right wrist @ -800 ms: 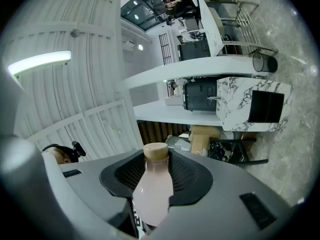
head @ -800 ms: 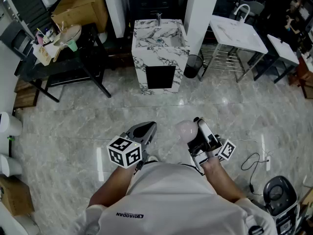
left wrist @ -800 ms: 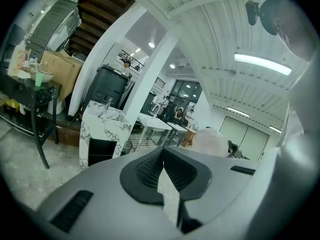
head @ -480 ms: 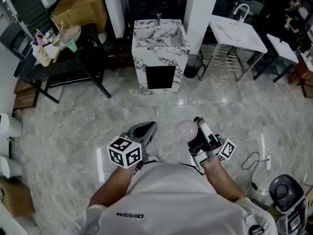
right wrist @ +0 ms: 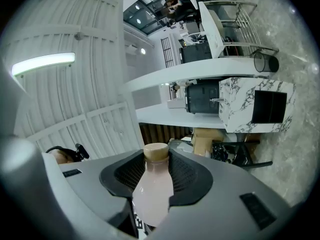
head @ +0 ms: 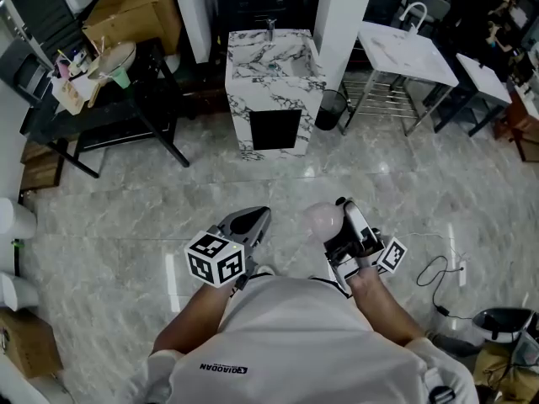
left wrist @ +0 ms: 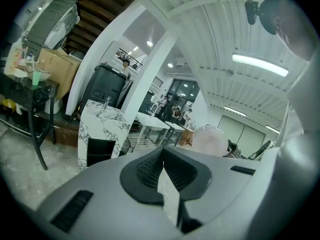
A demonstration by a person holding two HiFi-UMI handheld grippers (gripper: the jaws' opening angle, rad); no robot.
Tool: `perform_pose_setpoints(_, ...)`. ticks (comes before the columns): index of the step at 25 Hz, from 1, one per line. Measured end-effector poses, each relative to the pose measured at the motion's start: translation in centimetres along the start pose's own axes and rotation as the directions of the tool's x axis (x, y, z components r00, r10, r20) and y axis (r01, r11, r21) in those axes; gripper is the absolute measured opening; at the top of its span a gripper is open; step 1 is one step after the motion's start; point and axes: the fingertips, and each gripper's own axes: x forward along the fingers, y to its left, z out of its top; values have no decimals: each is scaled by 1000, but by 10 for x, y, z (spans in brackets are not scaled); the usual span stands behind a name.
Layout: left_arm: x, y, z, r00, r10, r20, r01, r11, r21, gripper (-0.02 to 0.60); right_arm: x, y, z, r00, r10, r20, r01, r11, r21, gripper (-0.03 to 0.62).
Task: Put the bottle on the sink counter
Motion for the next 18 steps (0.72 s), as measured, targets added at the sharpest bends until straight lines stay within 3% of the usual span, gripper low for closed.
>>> perform_pose_setpoints(6, -5, 12, -2, 1000, -20, 2, 20, 998, -51, 15, 6, -5, -9, 1000, -10, -23, 9, 1000, -19, 171)
perform_pose_setpoints(18, -19, 36, -4, 999, 29, -15, -29, 1000, -7, 15, 25, -9, -23, 998, -32, -47, 30, 999, -35, 170)
